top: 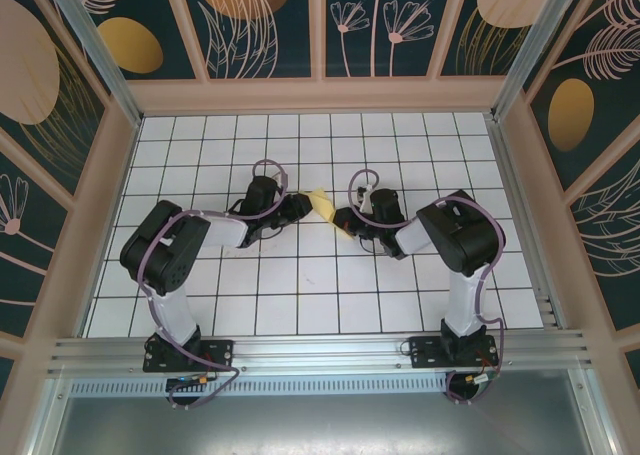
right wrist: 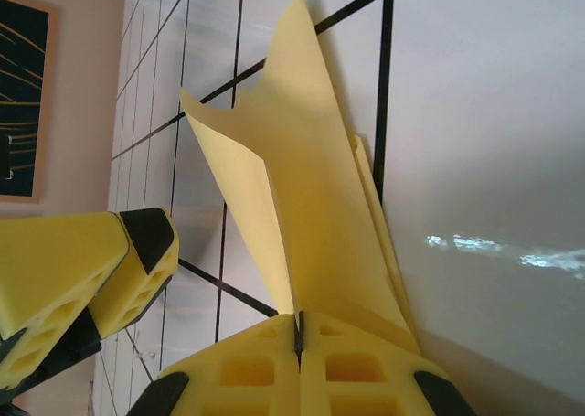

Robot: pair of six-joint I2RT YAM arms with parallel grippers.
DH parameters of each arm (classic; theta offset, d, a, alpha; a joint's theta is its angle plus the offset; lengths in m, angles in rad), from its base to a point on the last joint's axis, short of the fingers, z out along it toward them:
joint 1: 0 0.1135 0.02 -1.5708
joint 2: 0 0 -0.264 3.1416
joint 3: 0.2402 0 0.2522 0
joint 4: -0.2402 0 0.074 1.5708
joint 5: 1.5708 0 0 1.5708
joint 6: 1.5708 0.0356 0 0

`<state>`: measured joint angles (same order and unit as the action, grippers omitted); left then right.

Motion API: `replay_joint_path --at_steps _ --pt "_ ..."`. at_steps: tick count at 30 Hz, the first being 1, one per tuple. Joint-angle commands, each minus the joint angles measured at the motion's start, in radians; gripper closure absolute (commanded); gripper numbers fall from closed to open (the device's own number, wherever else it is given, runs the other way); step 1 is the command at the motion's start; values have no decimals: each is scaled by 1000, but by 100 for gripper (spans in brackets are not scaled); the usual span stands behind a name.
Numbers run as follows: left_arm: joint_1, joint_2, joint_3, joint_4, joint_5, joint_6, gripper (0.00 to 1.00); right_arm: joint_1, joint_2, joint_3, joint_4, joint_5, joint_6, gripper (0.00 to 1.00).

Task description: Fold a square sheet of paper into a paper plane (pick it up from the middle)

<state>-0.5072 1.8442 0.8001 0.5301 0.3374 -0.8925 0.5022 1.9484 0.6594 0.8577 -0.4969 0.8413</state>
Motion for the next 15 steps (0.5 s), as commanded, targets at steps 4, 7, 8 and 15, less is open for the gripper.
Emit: replay_joint_path --at_steps 4,7,8,15 --pt "-7 33 49 0 30 45 64 -37 43 6 34 -74 125 100" --pt "-8 49 58 18 39 55 64 -42 41 14 44 -107 158 100" --pt "-7 56 58 22 41 56 64 -42 37 15 44 -113 161 100" --pt "-9 97 80 30 37 45 65 -42 31 29 37 -153 182 100"
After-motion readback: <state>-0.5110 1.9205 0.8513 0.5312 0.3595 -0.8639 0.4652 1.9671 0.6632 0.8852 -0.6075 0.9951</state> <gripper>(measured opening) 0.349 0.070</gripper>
